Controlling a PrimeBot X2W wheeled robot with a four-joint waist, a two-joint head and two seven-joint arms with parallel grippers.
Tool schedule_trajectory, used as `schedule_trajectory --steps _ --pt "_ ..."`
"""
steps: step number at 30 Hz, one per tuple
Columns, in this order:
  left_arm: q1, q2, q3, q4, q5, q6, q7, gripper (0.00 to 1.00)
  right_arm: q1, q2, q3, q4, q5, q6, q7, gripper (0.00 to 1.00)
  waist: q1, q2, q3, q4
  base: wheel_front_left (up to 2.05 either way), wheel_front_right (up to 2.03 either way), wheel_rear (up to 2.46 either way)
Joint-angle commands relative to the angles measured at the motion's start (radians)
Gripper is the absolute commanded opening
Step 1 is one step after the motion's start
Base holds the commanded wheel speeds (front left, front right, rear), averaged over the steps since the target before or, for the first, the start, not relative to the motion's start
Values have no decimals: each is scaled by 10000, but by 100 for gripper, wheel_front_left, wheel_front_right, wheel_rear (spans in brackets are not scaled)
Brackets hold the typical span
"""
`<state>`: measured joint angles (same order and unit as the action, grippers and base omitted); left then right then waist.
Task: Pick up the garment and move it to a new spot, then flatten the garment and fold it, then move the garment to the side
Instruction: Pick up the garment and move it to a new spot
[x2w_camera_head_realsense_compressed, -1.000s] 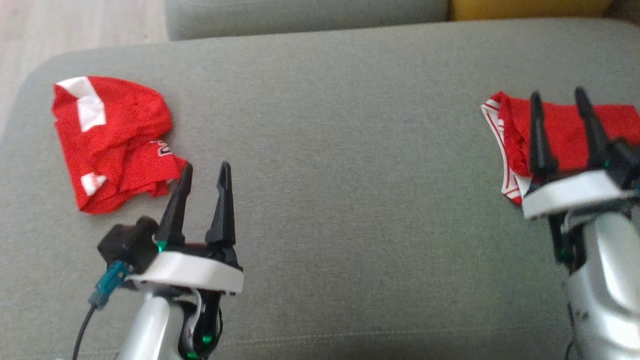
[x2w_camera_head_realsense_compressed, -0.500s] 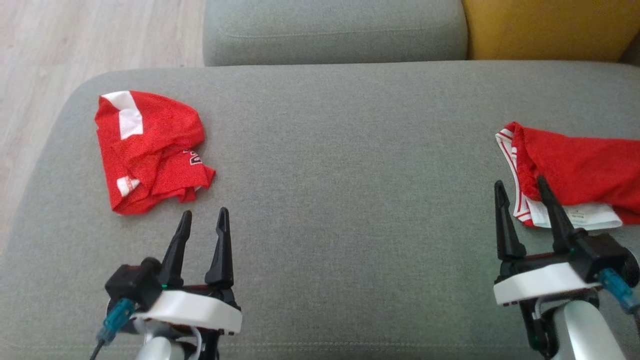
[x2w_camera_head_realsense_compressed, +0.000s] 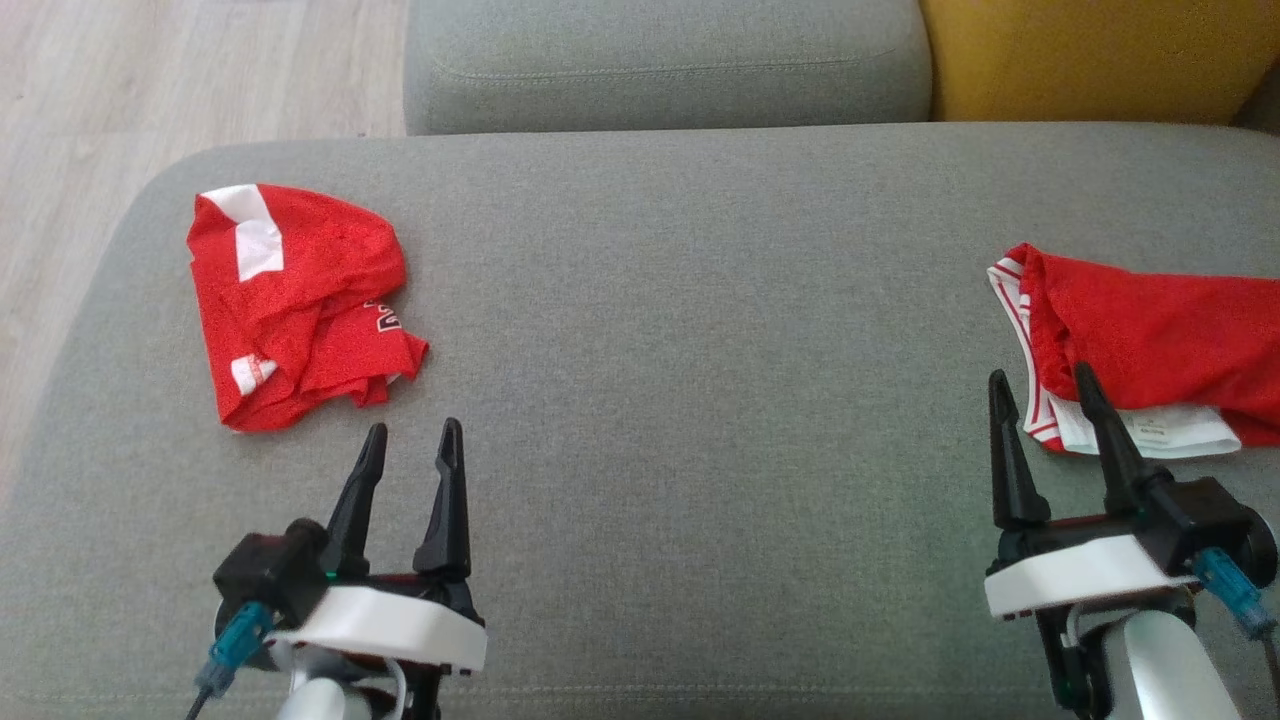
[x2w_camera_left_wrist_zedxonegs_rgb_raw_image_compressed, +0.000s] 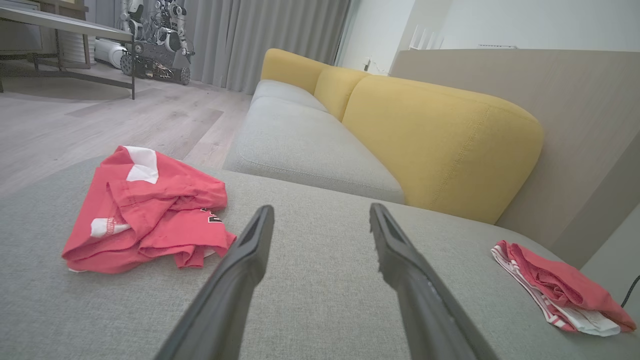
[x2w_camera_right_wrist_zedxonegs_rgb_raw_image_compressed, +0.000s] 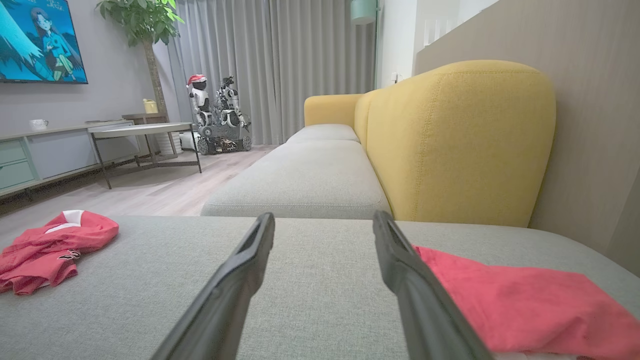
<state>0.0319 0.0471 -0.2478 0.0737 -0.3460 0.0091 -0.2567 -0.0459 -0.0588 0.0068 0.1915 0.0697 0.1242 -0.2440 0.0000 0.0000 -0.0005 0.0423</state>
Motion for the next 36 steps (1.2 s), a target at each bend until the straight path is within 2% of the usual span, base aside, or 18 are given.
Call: schedule_trajectory --steps 1,17,36 --pt "-379 31 259 -373 0 31 -51 100 -184 17 184 -344 -52 65 -125 100 0 0 14 -8 0 0 0" --pt "-462 31 226 -317 -7 25 -51 100 -188 68 266 -313 -45 65 -89 100 0 0 55 159 0 0 0" --pt "-398 31 674 -732 -36 188 -51 100 -348 4 1466 -191 363 65 -32 100 0 0 256 2564 0 0 0"
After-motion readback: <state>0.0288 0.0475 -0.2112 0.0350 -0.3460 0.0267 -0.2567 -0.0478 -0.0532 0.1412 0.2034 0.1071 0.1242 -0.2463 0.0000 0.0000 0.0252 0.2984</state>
